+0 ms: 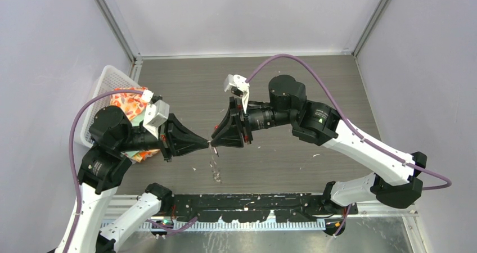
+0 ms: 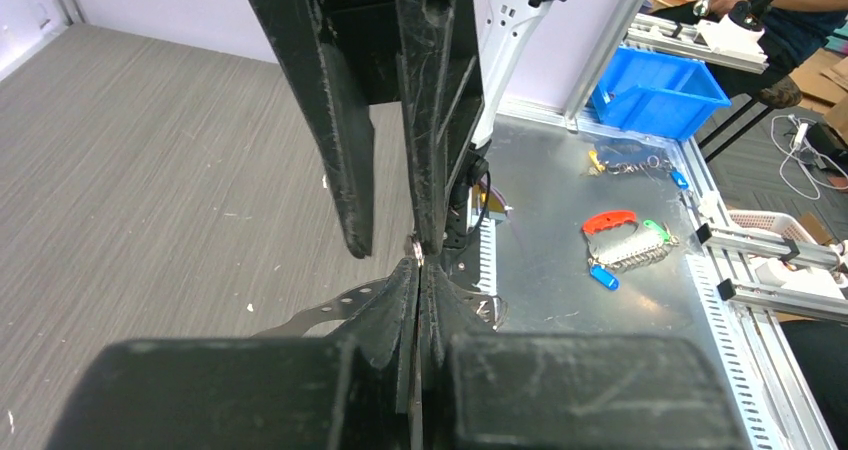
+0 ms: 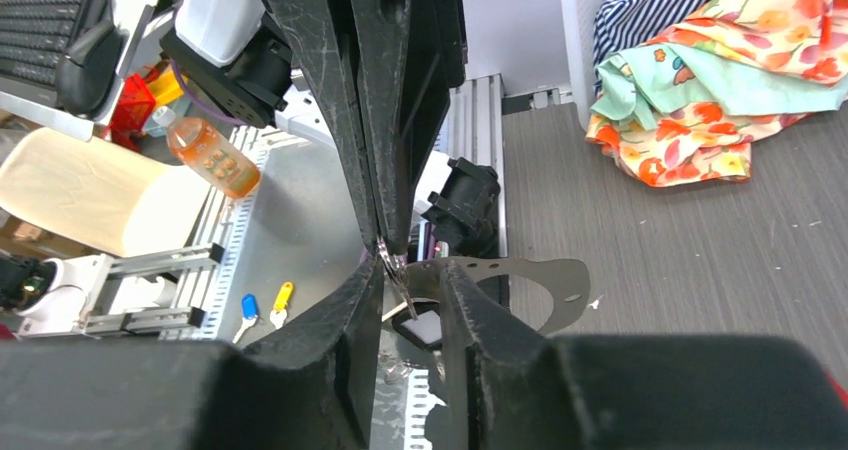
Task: Put the keys on the keyring
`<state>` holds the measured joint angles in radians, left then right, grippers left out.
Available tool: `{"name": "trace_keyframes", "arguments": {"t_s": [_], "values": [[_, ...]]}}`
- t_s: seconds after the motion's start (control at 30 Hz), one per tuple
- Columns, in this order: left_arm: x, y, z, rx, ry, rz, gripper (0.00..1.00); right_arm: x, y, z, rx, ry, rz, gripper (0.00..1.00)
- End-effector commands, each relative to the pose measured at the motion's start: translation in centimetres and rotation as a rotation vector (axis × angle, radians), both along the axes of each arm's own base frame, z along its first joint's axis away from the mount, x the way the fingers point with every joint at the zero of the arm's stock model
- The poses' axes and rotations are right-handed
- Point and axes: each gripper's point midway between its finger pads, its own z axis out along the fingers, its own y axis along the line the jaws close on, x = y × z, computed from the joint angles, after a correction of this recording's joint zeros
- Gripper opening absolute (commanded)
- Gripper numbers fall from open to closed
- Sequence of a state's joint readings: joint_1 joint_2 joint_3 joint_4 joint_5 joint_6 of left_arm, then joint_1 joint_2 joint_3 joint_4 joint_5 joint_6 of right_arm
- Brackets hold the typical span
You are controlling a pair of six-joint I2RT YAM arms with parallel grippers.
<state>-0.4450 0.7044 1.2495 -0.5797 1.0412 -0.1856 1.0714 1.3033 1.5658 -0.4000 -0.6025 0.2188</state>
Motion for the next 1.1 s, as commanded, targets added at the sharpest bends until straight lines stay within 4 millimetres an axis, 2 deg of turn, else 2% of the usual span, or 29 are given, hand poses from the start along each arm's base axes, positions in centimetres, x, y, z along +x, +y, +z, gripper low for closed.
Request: {"name": "trace_keyframes", "arguments": {"t_s": [0.0,0.2,0.3,0.43,0.53,0.77,1.07], "values": [[-0.5,0.0,1.3,-0.033,-0.04,-0.02,0.0,-0.3,0.4,1.4,0.058,0.0,0.025,0.27],[-0.4,0.0,0.9,-0.021,-0.049,-0.016,0.0,-0.2,0.2,1.4,0.055,0.002,0.013,0.02],[0.0,0.3,-0.8,0.038,-0.07,-0.006,0.01,-0.2,-0.2,0.9,0.014,0.006,-0.001,0.01],[-0.2,0.8,-3.1,0.126,-0.091,-0.029,0.35,0.1,-1.0,-0.6,-0.116,0.014,-0.019,0.01],[-0.7,0.9,-3.8,0.162,-0.081,-0.068,0.45,0.2,-1.3,-1.8,-0.219,0.033,-0.02,0.01],[-0.1,0.6,-3.9,0.189,-0.087,-0.104,0.49,0.0,-1.5,-2.9,-0.363,0.039,0.007,0.01],[1.0,0.3,-4.5,0.215,-0.103,-0.101,0.45,-0.5,-0.8,-3.1,-0.433,0.022,0.041,0.01]]}}
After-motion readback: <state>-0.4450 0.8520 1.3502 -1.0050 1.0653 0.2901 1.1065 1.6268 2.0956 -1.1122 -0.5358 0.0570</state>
